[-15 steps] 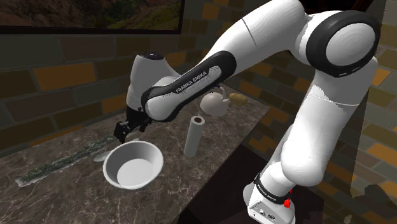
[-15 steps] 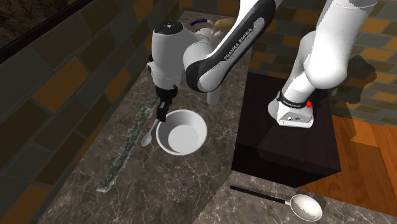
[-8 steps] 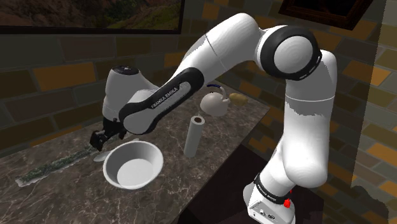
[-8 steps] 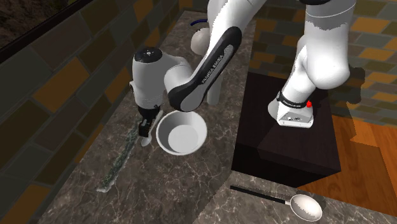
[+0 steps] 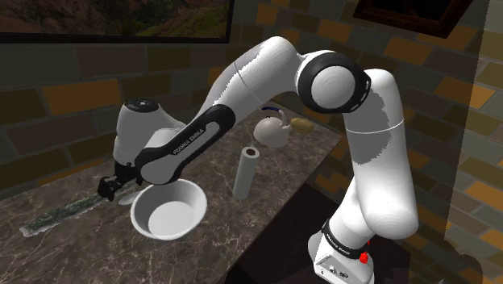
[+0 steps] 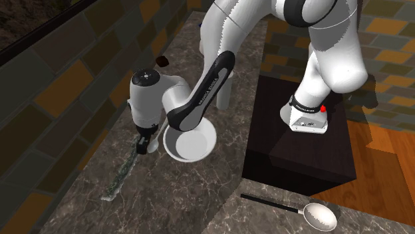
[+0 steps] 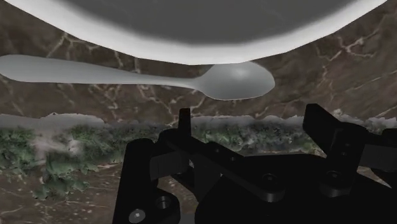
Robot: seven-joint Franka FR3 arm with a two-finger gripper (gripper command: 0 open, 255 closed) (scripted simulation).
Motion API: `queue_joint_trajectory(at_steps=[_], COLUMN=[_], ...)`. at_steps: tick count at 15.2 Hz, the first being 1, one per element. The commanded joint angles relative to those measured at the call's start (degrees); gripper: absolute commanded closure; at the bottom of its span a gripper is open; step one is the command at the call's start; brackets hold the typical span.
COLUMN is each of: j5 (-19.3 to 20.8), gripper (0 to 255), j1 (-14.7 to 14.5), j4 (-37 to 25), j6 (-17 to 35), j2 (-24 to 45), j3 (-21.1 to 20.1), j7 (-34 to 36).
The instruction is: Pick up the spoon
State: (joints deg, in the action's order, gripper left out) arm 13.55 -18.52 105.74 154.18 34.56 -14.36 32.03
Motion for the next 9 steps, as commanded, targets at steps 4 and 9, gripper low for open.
queue_joint_trajectory(at_steps=[4,9], j5=[0.8,0.8], gripper=[0,255], j1=[-0.6,-0.5], j4=[-0.3,-0.3], j6=[2.3,2.3], j2=[2.5,2.5], j3=[0.9,0.9], j7=[0.5,0.4])
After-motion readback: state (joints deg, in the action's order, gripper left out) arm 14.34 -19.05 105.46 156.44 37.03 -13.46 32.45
